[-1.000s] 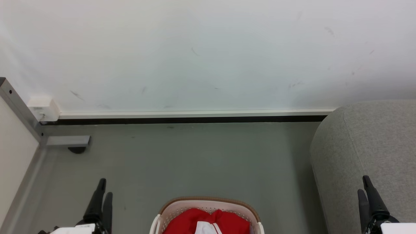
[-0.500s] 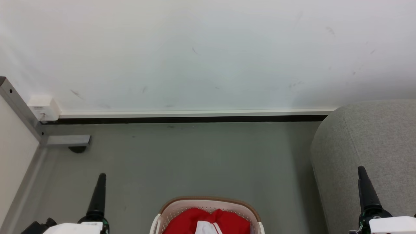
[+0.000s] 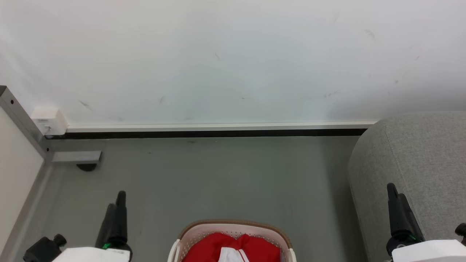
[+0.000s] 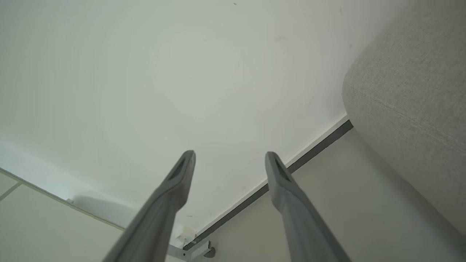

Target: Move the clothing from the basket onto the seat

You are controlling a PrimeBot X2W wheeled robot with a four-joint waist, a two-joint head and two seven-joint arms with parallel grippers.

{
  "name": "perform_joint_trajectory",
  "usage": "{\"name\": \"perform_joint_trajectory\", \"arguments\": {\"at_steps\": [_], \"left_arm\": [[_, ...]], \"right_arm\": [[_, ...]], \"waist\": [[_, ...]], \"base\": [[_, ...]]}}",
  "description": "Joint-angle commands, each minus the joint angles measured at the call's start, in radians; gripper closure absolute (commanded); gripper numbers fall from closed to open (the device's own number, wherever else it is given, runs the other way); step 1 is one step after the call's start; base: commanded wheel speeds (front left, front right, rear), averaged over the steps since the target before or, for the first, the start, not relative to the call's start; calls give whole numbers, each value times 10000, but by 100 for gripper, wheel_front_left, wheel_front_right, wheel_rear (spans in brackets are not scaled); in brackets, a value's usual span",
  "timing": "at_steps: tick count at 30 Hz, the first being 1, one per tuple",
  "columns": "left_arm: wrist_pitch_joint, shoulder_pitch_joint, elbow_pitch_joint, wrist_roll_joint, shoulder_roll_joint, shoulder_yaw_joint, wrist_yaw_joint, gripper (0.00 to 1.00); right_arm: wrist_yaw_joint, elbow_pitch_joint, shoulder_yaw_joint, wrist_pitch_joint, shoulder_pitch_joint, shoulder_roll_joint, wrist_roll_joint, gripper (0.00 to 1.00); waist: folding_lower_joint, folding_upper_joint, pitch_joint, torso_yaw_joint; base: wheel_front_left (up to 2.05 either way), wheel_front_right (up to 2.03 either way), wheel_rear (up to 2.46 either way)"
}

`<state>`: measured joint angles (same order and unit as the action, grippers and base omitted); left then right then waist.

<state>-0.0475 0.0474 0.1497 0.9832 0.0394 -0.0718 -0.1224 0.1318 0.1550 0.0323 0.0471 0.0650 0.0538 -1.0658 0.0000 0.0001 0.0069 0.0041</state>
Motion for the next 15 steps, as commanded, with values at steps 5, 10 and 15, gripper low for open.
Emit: {"name": "perform_joint_trajectory", "arguments": {"at_steps": [5,10,15], "left_arm": [[-274,-58,-322,-1563,94,156,111,0],[-445,-107,-354,-2512,143,266,289,0],[-598,-138,-380,-3255,189,370,412,0]], "right_arm": [[-7,-175,181,284,202,34,1431,0],[-8,-109,265,447,206,5,2389,0],[-9,91,334,601,216,-13,3190,0]], "waist": [[0,-1,-17,-15],[0,-1,-19,-36],[0,-1,-22,-45]], "base": [[0,0,0],[0,0,0],[0,0,0]]}}
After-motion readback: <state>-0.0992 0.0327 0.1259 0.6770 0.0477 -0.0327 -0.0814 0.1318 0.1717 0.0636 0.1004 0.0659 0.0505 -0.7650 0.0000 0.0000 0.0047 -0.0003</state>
